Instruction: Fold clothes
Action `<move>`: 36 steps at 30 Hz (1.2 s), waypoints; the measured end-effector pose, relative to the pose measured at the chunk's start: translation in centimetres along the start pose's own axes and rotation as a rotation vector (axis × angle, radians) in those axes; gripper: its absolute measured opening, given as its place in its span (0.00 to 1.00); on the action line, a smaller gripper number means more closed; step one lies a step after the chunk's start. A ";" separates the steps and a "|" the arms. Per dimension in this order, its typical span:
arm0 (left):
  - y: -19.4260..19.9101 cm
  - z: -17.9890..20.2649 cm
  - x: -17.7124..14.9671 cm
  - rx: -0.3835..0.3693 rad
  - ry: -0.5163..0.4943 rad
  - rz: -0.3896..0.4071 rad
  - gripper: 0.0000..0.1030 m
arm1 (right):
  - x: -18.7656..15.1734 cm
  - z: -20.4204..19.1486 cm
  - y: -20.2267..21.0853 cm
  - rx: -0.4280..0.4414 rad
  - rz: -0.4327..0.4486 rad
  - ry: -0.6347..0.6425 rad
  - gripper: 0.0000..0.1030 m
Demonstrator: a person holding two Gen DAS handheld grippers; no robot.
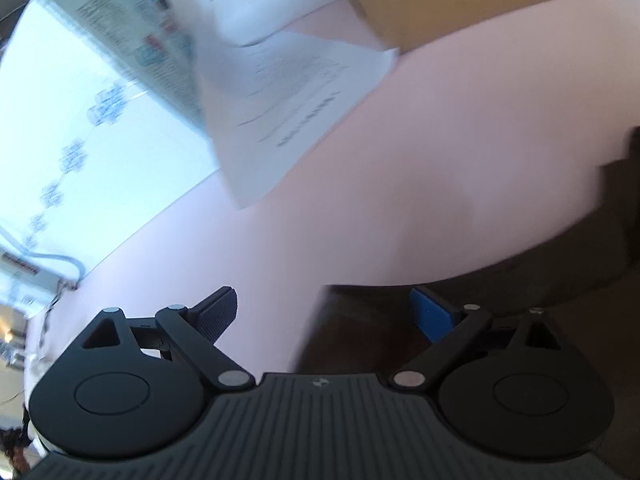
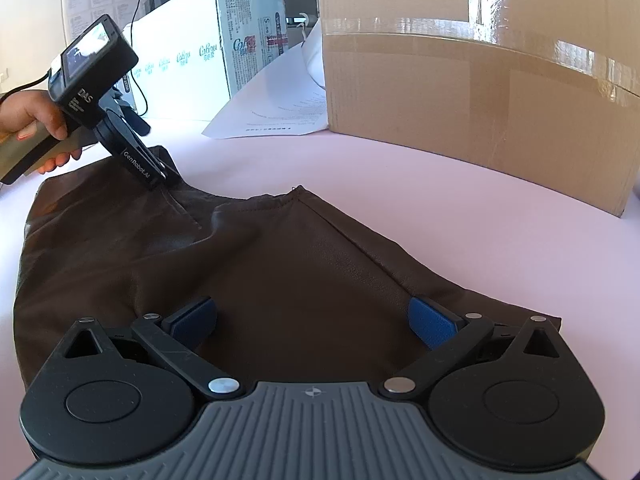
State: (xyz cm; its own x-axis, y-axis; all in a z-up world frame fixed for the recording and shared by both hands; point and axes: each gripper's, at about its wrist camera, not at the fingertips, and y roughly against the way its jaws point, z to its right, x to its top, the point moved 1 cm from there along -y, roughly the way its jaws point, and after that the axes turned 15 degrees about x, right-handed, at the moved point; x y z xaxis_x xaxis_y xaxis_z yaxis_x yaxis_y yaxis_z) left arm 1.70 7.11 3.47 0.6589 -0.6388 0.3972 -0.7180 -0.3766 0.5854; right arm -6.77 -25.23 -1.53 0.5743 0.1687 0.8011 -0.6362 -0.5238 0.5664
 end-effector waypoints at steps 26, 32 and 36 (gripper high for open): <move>3.6 -8.2 -10.4 0.060 0.503 0.195 1.00 | 0.5 3.0 0.2 0.172 0.144 -0.110 1.00; 12.5 -12.7 -13.5 0.017 0.648 0.354 1.00 | 0.7 2.6 -0.1 0.190 0.131 -0.095 1.00; 13.0 -15.4 -14.4 -0.193 0.807 0.319 1.00 | 0.8 2.8 -0.1 0.201 0.136 -0.105 1.00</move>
State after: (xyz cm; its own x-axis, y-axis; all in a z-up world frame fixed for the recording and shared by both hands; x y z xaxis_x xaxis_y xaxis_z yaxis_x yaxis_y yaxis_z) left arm -13.71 21.77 16.27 0.4437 0.0008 0.8962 -0.8920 -0.0955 0.4418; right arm -4.81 -27.32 -1.49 0.5474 0.0030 0.8369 -0.6024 -0.6927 0.3965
